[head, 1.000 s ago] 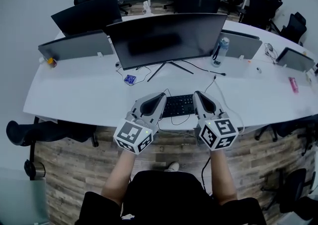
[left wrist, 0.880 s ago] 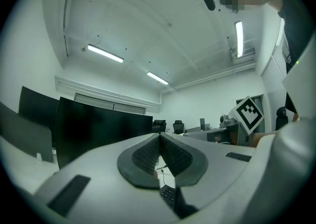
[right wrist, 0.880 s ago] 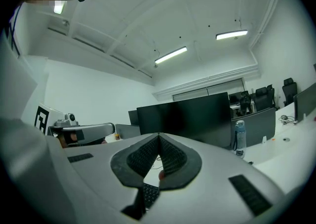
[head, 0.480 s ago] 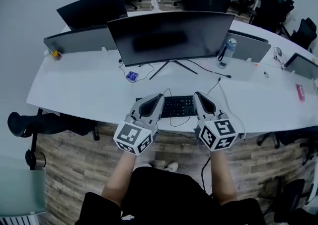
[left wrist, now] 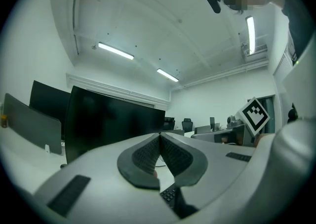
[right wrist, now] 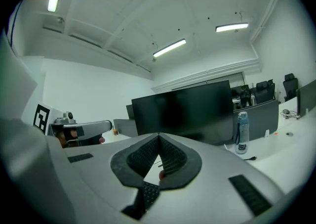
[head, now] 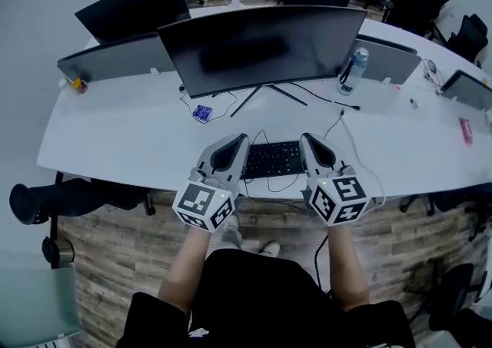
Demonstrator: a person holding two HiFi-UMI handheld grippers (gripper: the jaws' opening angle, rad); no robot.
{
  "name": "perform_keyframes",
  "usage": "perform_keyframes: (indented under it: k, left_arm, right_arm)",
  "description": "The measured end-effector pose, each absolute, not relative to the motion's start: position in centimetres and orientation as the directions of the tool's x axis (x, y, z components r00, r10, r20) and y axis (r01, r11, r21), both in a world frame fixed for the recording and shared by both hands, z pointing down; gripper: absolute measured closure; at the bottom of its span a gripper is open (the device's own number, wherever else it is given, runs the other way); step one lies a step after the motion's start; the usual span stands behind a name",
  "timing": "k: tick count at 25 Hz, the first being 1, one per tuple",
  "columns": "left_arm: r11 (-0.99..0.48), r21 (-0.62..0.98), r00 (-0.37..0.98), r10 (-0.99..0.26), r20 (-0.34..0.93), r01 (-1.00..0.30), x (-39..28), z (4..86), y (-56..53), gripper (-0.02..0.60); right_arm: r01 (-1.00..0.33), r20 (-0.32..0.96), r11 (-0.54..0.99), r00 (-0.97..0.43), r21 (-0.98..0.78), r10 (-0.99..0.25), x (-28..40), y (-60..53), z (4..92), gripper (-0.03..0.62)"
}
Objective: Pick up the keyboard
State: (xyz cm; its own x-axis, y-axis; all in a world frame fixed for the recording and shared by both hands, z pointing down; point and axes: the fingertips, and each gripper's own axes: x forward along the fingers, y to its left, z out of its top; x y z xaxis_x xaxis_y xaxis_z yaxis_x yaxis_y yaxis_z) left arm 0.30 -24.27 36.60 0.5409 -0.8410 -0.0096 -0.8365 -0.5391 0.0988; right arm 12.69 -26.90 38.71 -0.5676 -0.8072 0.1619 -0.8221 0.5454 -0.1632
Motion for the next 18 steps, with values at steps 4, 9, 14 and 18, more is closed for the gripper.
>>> perform_keyframes:
  k: [4,9,14,18]
  left_arm:
    - [-0.573,0.092,0.576,-0.817,0.001,-0.814,-0.5,36.8,-25.6,0.577]
    - [-0.606,0.100,0.611,-0.792,0.022,-0.789,-1.9,37.5,-27.7,0.578]
    - [-0.626,0.119,0.634,-0.771,0.052,-0.771,-2.8,39.0,-29.7,0.577]
    - [-0.645,0.140,0.658,-0.749,0.081,-0.751,-3.0,40.6,-30.7,0.578]
  right_arm:
    - [-0.841,0.166,0.513,-0.538,-0.170,-0.826,11.8,-27.8,38.9,0.588]
    - [-0.860,0.181,0.477,-0.506,-0.181,-0.843,10.5,-29.1,39.7,0.588]
    - [-0.880,0.224,0.435,-0.471,-0.191,-0.853,10.2,-30.0,41.3,0.588]
    - [-0.893,0.263,0.404,-0.445,-0.197,-0.856,10.0,-30.3,43.0,0.588]
